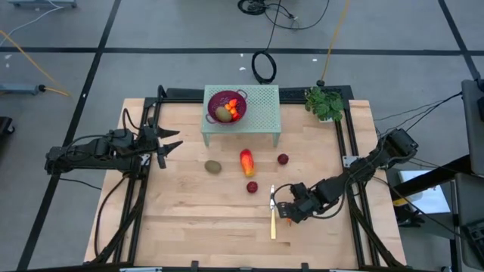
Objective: Pick & Place Fruit
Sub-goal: Put the pear into violet strainer bowl on the shelf
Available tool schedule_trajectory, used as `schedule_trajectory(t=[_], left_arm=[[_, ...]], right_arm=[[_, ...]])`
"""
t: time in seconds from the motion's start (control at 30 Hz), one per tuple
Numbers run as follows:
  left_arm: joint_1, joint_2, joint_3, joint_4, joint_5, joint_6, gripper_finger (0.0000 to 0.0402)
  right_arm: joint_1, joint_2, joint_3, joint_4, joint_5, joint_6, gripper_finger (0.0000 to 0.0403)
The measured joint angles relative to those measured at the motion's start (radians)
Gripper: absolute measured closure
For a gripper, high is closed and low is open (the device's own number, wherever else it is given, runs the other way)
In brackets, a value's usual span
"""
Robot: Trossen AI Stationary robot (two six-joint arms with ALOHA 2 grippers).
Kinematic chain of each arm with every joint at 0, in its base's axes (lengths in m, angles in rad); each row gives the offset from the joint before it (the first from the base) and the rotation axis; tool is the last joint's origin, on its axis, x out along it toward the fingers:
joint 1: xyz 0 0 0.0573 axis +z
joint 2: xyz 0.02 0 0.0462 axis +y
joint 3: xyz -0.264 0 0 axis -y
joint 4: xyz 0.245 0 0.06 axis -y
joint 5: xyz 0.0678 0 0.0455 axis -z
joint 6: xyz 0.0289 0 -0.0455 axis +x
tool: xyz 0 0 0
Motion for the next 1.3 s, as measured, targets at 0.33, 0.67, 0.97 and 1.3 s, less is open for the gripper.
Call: schedule_trajectory(t=[0.33, 0.67, 0.97, 1.3], left_arm=[[0.000, 0.000, 0.000, 0.000, 0.000, 0.019, 0.0220], [0.000, 0.000, 0.000, 0.000, 0.000, 0.044, 0.0220], [0.000, 0.000, 0.000, 0.000, 0.000, 0.041, 0.0220], [0.000, 0.000, 0.000, 0.000, 0.000, 0.041, 0.0220]], right_arm=[[-0.013, 0.095, 0.000, 0.051, -0.057, -0.031, 0.0227], [-0.013, 0.120, 0.001, 0.065, -0.074, -0.033, 0.0244], [-0.013, 0.120, 0.001, 0.060, -0.072, -0.031, 0.0263], [-0.012, 0.120, 0.001, 0.059, -0.049, -0.005, 0.0270]])
